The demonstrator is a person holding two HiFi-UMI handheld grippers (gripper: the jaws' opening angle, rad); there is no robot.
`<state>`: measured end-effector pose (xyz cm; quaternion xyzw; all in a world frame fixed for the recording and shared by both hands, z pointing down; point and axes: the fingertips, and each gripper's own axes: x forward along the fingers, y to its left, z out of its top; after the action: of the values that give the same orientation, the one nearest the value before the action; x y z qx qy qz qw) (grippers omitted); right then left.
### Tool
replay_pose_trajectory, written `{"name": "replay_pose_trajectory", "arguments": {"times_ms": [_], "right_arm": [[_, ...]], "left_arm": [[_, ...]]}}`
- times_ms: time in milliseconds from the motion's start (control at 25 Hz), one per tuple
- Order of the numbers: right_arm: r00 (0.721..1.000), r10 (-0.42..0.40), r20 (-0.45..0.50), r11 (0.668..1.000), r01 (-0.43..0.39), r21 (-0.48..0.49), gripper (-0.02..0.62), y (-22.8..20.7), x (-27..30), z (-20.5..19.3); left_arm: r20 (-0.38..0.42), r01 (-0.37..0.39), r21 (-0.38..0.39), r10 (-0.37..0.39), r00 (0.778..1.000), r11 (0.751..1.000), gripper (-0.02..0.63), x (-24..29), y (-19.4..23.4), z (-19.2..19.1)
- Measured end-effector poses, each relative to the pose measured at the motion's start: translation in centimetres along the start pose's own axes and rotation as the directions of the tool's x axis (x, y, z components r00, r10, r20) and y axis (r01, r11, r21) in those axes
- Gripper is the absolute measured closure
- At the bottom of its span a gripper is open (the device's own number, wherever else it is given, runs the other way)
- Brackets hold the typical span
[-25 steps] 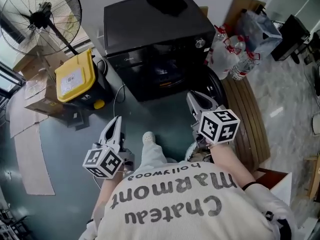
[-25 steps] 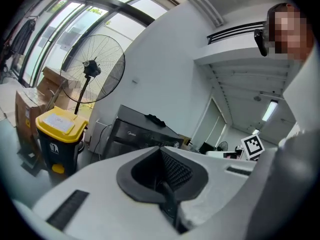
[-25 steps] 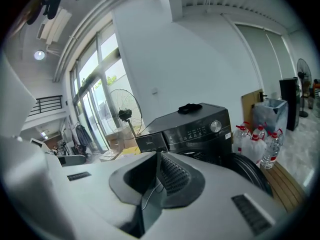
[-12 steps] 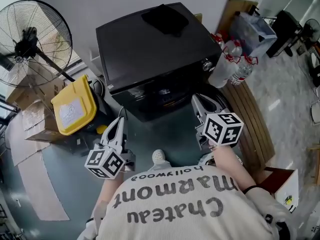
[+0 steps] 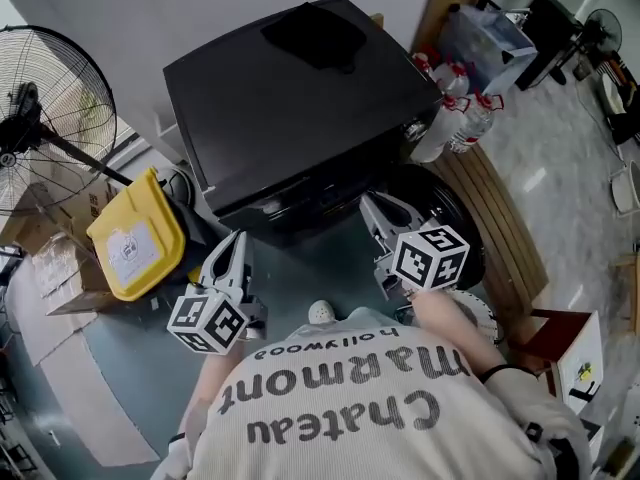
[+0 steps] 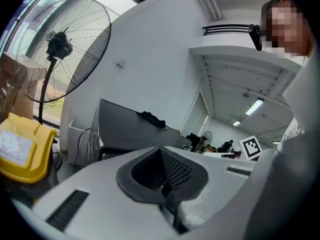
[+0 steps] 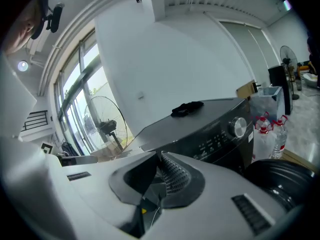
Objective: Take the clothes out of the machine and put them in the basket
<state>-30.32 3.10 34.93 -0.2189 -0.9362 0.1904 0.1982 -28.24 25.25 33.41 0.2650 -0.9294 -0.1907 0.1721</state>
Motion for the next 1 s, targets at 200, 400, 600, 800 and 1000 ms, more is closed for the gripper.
{"name": "replay_pose_trajectory", "arguments": {"times_ms": [200,400,600,800,1000], "right_arm": [[0.991,-0.015,-0.13,0.999,0.018,0.027,0.546,-1.3,1.0,-5.6],[0.97,0.006,-0.244,1.0,-0.002,0.016,0.546,-2.8,2.1,-10.8],[0.94,0.023,-0.34,0.999,-0.034,-0.026,0.546,-5.2,2.3,-15.0],[0.914,0.023,-0.405,0.992,-0.072,-0.107,0.546,-8.1,2.5,-18.7],[0.901,-0.001,-0.433,0.984,-0.077,-0.163,0.545,-11.2,4.4,-21.3]], "left_arm": [[-0.067,0.002,-0.036,-0.004,0.998,0.999,0.598,0.4,0.3,-4.0],[-0.126,-0.003,-0.054,-0.003,0.992,0.999,0.598,1.4,-0.4,-8.5],[-0.121,-0.049,-0.06,0.042,0.992,0.997,0.598,2.3,-1.0,-12.5],[-0.106,-0.103,-0.056,0.096,0.99,0.993,0.598,3.5,-1.4,-16.7],[-0.095,-0.116,-0.027,0.113,0.989,0.993,0.598,6.2,-1.3,-19.2]]}}
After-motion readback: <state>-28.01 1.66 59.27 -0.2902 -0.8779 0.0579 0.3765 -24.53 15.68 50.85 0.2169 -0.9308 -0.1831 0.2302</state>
